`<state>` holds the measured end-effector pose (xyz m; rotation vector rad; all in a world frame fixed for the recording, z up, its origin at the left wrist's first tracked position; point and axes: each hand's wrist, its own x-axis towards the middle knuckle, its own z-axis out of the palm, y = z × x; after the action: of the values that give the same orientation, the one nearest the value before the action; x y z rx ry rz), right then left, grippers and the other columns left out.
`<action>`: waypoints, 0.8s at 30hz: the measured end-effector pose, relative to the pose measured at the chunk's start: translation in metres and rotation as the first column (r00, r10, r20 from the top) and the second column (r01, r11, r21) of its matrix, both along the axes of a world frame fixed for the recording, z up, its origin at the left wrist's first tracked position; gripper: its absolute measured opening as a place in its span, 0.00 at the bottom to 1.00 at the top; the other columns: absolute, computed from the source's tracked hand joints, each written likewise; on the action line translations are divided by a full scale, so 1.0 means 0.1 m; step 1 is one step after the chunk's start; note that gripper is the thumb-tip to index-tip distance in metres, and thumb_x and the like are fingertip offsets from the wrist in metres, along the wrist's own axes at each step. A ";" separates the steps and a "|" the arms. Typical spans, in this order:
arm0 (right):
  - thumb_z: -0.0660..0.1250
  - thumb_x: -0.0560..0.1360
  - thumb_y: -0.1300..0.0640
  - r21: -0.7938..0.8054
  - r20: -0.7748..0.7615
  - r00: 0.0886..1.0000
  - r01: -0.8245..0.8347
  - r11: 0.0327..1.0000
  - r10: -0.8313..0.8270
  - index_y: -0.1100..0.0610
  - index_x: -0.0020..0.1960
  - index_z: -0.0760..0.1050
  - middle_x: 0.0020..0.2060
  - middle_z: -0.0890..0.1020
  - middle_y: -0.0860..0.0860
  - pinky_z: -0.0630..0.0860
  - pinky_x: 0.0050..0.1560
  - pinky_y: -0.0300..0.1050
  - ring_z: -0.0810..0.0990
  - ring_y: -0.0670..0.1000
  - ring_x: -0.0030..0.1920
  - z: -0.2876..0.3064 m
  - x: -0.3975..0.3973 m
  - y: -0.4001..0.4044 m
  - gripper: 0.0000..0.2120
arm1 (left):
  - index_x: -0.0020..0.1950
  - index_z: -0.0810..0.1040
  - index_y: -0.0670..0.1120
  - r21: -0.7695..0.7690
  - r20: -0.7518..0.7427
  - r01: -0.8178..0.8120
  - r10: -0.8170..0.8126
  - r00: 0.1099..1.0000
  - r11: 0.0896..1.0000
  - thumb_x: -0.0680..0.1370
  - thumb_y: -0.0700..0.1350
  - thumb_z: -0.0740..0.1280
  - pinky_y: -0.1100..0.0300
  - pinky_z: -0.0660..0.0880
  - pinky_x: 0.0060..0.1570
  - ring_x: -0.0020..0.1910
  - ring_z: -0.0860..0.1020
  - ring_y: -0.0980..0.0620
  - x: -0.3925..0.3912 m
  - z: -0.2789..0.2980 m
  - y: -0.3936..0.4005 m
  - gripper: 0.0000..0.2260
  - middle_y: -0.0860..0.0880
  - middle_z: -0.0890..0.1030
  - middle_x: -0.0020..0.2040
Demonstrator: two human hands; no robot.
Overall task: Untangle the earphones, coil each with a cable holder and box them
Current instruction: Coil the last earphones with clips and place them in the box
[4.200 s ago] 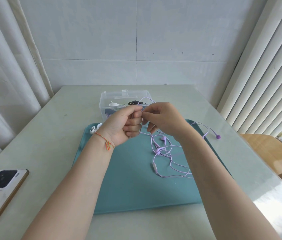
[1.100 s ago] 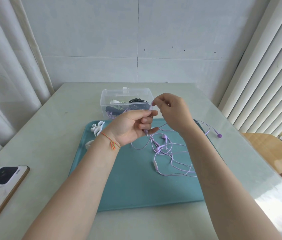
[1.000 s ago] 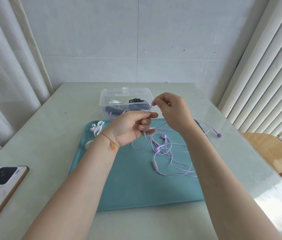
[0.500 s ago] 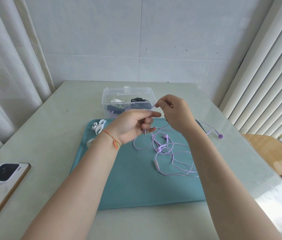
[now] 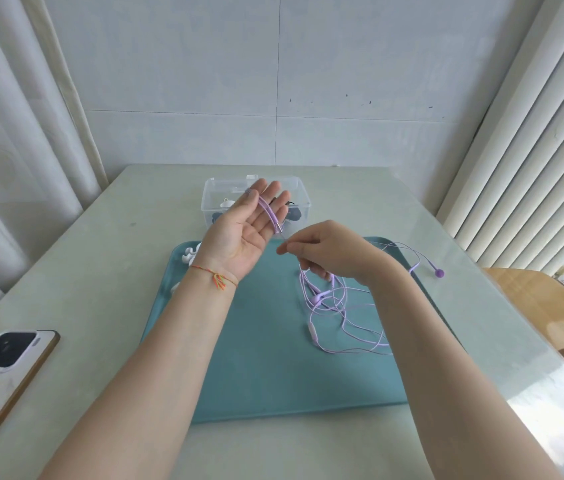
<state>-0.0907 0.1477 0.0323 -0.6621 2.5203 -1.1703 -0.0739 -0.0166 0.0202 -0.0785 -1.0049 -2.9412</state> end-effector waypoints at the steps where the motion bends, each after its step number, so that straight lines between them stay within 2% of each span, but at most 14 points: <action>1: 0.62 0.79 0.58 0.021 0.006 1.000 -0.018 1.000 0.018 0.55 0.51 0.83 0.29 0.76 0.49 0.69 0.28 0.38 0.68 0.47 0.22 0.01 0.02 -0.01 0.10 | 0.56 0.77 0.42 -0.033 0.002 -0.031 0.031 1.000 0.999 0.83 0.40 0.58 0.54 0.77 0.59 0.55 0.82 0.45 -0.01 -0.01 0.00 0.09 0.45 0.84 0.52; 5: 0.62 0.78 0.57 0.087 -0.057 0.998 -0.013 0.996 0.018 0.53 0.48 0.83 0.24 0.71 0.46 0.67 0.29 0.38 0.66 0.47 0.23 0.11 0.06 -0.02 0.10 | 0.55 0.76 0.43 -0.171 -0.005 -0.091 0.091 0.996 0.981 0.83 0.40 0.57 0.56 0.76 0.59 0.55 0.82 0.46 -0.03 -0.05 0.05 0.09 0.47 0.84 0.51; 10: 0.62 0.78 0.55 0.224 -0.108 0.991 -0.053 0.973 0.078 0.51 0.49 0.84 0.31 0.72 0.53 0.65 0.31 0.41 0.64 0.47 0.25 0.17 0.13 -0.05 0.11 | 0.55 0.76 0.44 -0.150 -0.070 -0.045 0.035 0.997 0.988 0.83 0.41 0.56 0.54 0.73 0.64 0.60 0.80 0.46 0.01 0.01 0.10 0.09 0.47 0.84 0.54; 13: 0.61 0.77 0.55 0.219 -0.133 0.989 -0.033 0.975 0.063 0.50 0.47 0.84 0.25 0.68 0.49 0.63 0.31 0.42 0.63 0.48 0.25 0.20 0.14 -0.06 0.11 | 0.53 0.75 0.44 -0.211 -0.047 -0.053 0.044 0.998 0.976 0.84 0.41 0.55 0.55 0.72 0.65 0.59 0.80 0.46 0.01 -0.01 0.10 0.10 0.45 0.84 0.54; 15: 0.62 0.76 0.56 0.208 -0.157 0.987 -0.009 0.978 0.042 0.51 0.45 0.83 0.22 0.65 0.47 0.62 0.29 0.42 0.62 0.48 0.24 0.22 0.14 -0.05 0.11 | 0.51 0.75 0.43 -0.280 -0.020 -0.069 0.066 0.998 0.957 0.84 0.39 0.55 0.56 0.74 0.62 0.55 0.82 0.46 0.00 -0.04 0.10 0.10 0.43 0.83 0.52; 18: 0.63 0.75 0.55 0.171 -0.202 0.979 0.027 0.985 0.008 0.54 0.43 0.82 0.24 0.67 0.47 0.59 0.24 0.37 0.61 0.45 0.22 0.25 0.13 -0.01 0.10 | 0.48 0.76 0.41 -0.473 0.023 -0.060 0.080 0.997 0.879 0.83 0.37 0.55 0.61 0.78 0.48 0.41 0.84 0.52 0.00 -0.10 0.13 0.11 0.46 0.85 0.42; 21: 0.65 0.76 0.53 0.115 -0.279 0.959 0.096 0.989 -0.061 0.57 0.39 0.79 0.26 0.70 0.46 0.60 0.25 0.34 0.63 0.44 0.25 0.27 0.09 0.03 0.10 | 0.46 0.78 0.38 -0.612 0.047 0.045 -0.021 0.999 0.790 0.82 0.35 0.56 0.61 0.76 0.40 0.30 0.81 0.52 0.01 -0.12 0.18 0.12 0.48 0.83 0.33; 22: 0.65 0.76 0.53 0.094 -0.295 0.952 0.111 0.989 -0.079 0.56 0.38 0.79 0.27 0.72 0.45 0.62 0.27 0.35 0.65 0.44 0.26 0.27 0.08 0.05 0.10 | 0.45 0.77 0.38 -0.638 0.048 0.078 -0.061 0.997 0.766 0.82 0.35 0.56 0.61 0.76 0.38 0.28 0.79 0.51 0.01 -0.11 0.20 0.12 0.47 0.81 0.31; 24: 0.67 0.75 0.53 0.040 -0.303 0.947 0.127 0.991 -0.109 0.55 0.40 0.79 0.30 0.75 0.46 0.63 0.29 0.37 0.66 0.45 0.28 0.27 0.05 0.09 0.08 | 0.44 0.76 0.38 -0.671 0.067 0.120 -0.102 0.993 0.731 0.82 0.36 0.56 0.56 0.73 0.43 0.24 0.72 0.52 0.03 -0.09 0.22 0.12 0.48 0.75 0.26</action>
<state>-0.0859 0.1568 0.0590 -0.7325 2.8725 -1.0997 -0.0708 0.0055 0.0114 -0.1190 -2.0879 -2.4883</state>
